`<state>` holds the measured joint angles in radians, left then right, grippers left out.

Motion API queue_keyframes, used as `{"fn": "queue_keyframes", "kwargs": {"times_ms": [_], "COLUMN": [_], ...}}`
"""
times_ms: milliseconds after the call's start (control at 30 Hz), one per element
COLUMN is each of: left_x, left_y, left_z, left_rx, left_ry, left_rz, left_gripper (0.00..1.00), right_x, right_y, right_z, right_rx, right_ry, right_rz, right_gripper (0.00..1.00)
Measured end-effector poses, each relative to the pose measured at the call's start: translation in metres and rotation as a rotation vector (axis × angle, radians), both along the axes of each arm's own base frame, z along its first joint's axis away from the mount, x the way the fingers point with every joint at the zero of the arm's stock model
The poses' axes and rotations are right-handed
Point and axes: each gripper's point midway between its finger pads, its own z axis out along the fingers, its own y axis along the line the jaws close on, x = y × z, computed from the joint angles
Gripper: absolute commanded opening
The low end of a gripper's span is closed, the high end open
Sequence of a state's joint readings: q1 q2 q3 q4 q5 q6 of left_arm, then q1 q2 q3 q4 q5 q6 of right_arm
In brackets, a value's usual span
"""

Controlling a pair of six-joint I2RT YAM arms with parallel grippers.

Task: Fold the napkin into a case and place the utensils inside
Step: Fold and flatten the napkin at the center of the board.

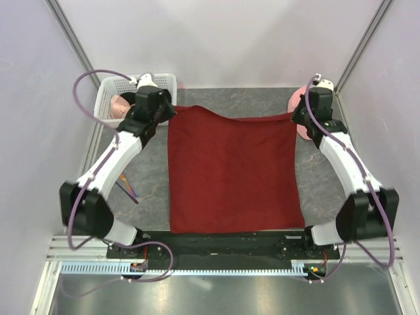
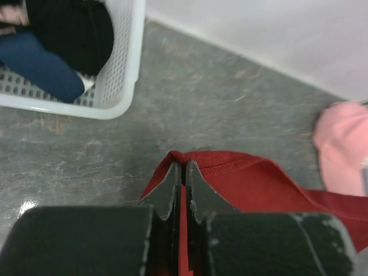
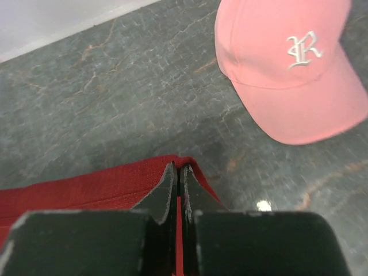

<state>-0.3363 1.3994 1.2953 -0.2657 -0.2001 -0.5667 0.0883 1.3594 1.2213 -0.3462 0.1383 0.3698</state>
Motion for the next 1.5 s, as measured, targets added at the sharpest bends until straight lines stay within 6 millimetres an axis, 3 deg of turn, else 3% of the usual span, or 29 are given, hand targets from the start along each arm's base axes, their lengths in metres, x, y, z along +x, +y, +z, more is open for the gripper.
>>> {"fn": "queue_keyframes", "kwargs": {"times_ms": [100,233,367,500,600,833,1033,1200,1333,1500], "left_x": [0.024,0.046,0.047,0.042,0.020,-0.061,-0.104,-0.150,-0.176,-0.173], "left_y": [-0.005,-0.016,-0.019,-0.018,-0.013,-0.002,-0.013,-0.003,0.005,0.004], "left_z": [-0.052,-0.098,-0.111,-0.106,-0.108,-0.131,-0.157,-0.207,-0.232,-0.228], "left_rx": [0.015,0.013,0.015,0.013,0.015,0.005,-0.044,-0.037,-0.025,-0.027], "left_ry": [0.109,0.206,0.246,0.243,0.270,0.390,0.515,0.664,0.758,0.751], "left_rz": [-0.014,-0.051,-0.067,-0.068,-0.076,-0.139,-0.242,-0.248,-0.233,-0.233], "left_gripper": [0.02,0.02,0.02,0.02,0.02,0.02,0.02,0.02,0.02,0.02], "right_x": [0.027,0.057,0.060,0.052,0.032,-0.048,-0.113,-0.158,-0.176,-0.180], "right_y": [0.004,0.011,0.016,0.015,0.011,-0.004,0.000,-0.001,-0.005,-0.008], "right_z": [-0.032,-0.070,-0.084,-0.073,-0.062,-0.062,-0.112,-0.163,-0.194,-0.206], "right_rx": [-0.001,0.008,0.023,0.029,0.029,0.035,0.076,0.107,0.099,0.089], "right_ry": [0.040,0.103,0.136,0.133,0.136,0.190,0.340,0.505,0.629,0.692], "right_rz": [0.005,0.029,0.049,0.043,0.027,-0.024,-0.017,-0.064,-0.110,-0.139], "right_gripper": [0.00,0.00,0.00,0.00,0.00,0.00,0.00,0.00,0.00,0.00]}}
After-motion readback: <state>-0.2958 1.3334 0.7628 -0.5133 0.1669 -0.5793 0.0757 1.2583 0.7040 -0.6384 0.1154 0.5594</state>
